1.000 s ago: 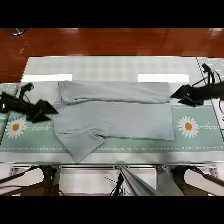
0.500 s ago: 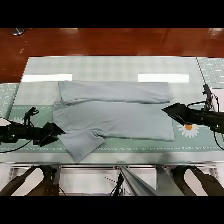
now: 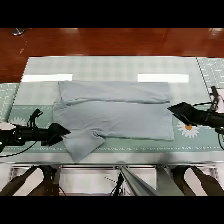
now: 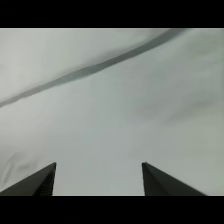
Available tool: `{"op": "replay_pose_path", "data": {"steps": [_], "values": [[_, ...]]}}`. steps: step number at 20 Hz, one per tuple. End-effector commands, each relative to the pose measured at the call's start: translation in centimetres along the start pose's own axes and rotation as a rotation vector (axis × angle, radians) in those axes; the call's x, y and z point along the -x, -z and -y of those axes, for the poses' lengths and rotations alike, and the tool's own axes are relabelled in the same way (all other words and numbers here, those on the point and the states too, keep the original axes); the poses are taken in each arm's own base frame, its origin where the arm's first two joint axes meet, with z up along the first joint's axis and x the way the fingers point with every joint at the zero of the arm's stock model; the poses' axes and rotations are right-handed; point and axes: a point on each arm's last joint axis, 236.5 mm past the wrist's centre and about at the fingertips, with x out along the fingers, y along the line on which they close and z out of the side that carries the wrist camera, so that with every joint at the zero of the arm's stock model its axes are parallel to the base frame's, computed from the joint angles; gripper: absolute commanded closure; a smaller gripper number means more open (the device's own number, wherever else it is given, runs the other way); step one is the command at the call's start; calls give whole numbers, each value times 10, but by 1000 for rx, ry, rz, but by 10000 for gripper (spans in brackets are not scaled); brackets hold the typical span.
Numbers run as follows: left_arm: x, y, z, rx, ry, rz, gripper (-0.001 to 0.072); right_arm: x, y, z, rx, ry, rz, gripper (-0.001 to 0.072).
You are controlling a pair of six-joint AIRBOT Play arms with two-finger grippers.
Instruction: Fold the shirts.
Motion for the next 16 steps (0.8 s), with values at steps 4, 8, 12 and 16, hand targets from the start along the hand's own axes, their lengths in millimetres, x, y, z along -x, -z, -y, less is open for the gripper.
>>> {"op": "replay_pose_path", "data": {"steps": [4,8,12,16], "values": [[-2,-1,4,-47,14,10,682,53,41,134,-208,451,-113,82],[-2,-2,6,-46,20,15,682,30,86,125,-210,415,-264,83],[-2,-3,6,-44,22,19,682,12,99,103,-163,341,-355,83],[-2,-4,6,-52,20,23,682,-11,91,82,-198,205,-350,83]]}}
